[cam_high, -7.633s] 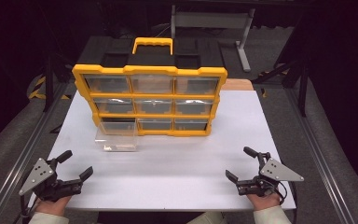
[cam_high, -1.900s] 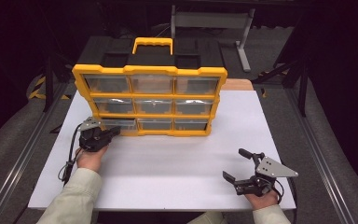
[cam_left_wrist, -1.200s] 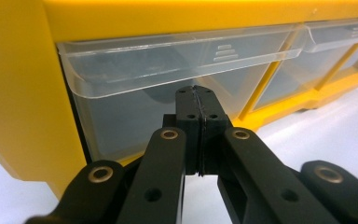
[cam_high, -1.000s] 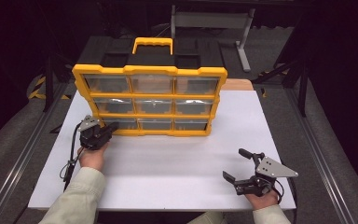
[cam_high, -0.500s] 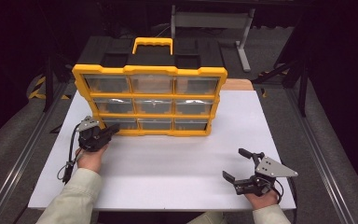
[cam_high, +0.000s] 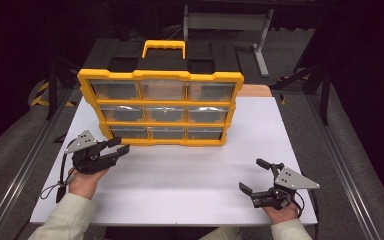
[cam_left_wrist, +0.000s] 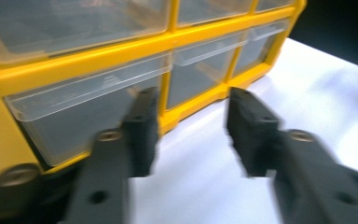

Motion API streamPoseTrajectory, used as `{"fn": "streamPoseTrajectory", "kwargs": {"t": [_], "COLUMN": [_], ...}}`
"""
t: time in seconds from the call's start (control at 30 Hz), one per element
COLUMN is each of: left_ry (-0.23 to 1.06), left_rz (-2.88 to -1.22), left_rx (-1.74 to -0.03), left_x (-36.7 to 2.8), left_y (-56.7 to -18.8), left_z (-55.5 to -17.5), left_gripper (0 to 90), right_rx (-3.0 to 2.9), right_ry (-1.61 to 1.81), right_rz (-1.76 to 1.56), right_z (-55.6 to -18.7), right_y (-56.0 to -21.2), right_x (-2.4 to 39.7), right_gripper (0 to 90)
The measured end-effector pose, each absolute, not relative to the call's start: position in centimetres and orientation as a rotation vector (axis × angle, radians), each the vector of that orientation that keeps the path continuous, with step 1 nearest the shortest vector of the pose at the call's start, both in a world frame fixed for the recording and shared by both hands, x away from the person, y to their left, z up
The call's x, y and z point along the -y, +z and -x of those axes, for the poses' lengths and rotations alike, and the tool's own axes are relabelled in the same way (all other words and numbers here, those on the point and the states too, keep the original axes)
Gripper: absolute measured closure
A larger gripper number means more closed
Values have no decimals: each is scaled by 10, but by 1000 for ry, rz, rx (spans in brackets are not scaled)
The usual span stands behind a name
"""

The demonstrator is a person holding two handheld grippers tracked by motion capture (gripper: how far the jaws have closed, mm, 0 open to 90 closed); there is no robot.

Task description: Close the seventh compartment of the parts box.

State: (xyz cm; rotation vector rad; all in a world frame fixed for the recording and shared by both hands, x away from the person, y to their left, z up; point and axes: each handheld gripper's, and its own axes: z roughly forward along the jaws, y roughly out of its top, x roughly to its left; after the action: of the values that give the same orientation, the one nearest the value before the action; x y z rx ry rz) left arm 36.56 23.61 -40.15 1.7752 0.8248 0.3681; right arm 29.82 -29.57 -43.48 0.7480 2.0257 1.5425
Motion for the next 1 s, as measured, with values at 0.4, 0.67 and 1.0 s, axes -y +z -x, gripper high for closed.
{"fn": "streamPoseTrajectory", "kwargs": {"t": [0.4, 0.67, 1.0], "left_ry": [354, 371, 391], "left_rz": [-1746, -1725, -1698], "left_rx": [-763, -717, -681], "left_x": [-252, -266, -286], "left_y": [-391, -393, -402], "left_z": [-343, -327, -311], "left_gripper": [120, 73, 57], "right_rx": [-2028, -2028, -2032], "right_ry": [1542, 1550, 1555], "right_rz": [-750, -750, -736], "right_z": [-298, -299, -299], "right_y": [-435, -435, -435], "right_x": [297, 297, 297], "right_gripper": [24, 24, 18]}}
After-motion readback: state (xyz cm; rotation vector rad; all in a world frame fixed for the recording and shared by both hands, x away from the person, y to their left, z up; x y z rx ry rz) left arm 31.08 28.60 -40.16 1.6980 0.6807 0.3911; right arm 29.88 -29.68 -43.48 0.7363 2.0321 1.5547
